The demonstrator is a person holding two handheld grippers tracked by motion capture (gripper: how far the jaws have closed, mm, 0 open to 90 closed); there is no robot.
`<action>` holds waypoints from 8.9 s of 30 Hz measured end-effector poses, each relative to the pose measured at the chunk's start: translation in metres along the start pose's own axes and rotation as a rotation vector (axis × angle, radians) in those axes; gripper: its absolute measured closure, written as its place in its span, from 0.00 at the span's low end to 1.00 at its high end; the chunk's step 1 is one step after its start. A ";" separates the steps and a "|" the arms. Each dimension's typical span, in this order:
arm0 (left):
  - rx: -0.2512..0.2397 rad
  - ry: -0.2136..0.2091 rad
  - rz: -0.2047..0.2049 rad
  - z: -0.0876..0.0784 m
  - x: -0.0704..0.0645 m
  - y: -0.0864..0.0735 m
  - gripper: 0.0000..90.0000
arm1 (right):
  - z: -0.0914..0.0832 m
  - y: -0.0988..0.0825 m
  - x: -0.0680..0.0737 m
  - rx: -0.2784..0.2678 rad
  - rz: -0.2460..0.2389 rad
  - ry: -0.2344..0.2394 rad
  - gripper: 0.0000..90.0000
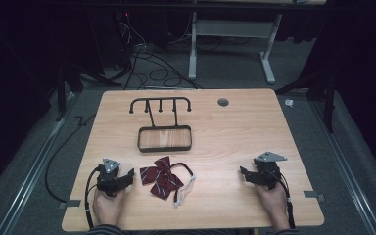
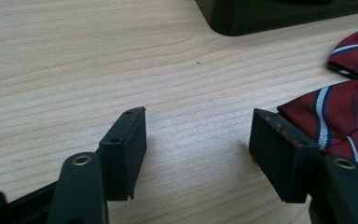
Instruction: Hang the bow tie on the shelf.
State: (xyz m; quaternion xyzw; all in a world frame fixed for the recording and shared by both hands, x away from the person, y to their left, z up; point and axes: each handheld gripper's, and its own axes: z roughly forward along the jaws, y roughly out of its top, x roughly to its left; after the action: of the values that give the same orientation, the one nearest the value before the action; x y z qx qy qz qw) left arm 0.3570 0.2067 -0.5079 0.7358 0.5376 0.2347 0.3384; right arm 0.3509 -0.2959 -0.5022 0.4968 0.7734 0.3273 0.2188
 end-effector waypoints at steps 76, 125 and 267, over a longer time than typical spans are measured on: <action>-0.035 -0.219 0.081 -0.030 -0.036 0.025 0.51 | 0.000 0.000 0.000 0.000 0.002 0.001 0.37; 0.031 -0.348 0.266 0.010 -0.107 0.072 0.58 | 0.000 0.000 0.000 -0.002 0.005 0.003 0.37; -0.236 -0.330 0.143 -0.068 -0.051 0.139 0.99 | 0.000 0.000 -0.001 -0.002 0.006 0.004 0.37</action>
State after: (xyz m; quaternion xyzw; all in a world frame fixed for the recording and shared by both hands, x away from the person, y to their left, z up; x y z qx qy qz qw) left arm 0.3810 0.1479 -0.3577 0.7558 0.3902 0.1958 0.4880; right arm 0.3512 -0.2966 -0.5021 0.4983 0.7720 0.3299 0.2167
